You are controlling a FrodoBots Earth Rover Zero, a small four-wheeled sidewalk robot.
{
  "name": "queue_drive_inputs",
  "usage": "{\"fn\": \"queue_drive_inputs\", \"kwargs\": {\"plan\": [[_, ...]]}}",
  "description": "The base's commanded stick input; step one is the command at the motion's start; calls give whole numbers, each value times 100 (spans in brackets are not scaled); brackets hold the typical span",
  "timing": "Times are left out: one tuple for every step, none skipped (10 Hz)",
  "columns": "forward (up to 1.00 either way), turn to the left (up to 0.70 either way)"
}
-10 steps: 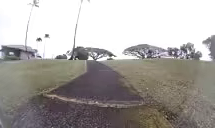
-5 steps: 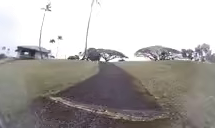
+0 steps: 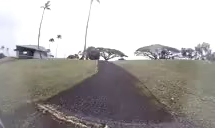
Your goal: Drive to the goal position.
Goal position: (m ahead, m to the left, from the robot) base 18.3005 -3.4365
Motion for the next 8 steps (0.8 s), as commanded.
{"fn": "queue_drive_inputs", "kwargs": {"plan": [[70, 0], [70, 0], [70, 0], [70, 0], [70, 0], [70, 0], [70, 0], [70, 0]]}}
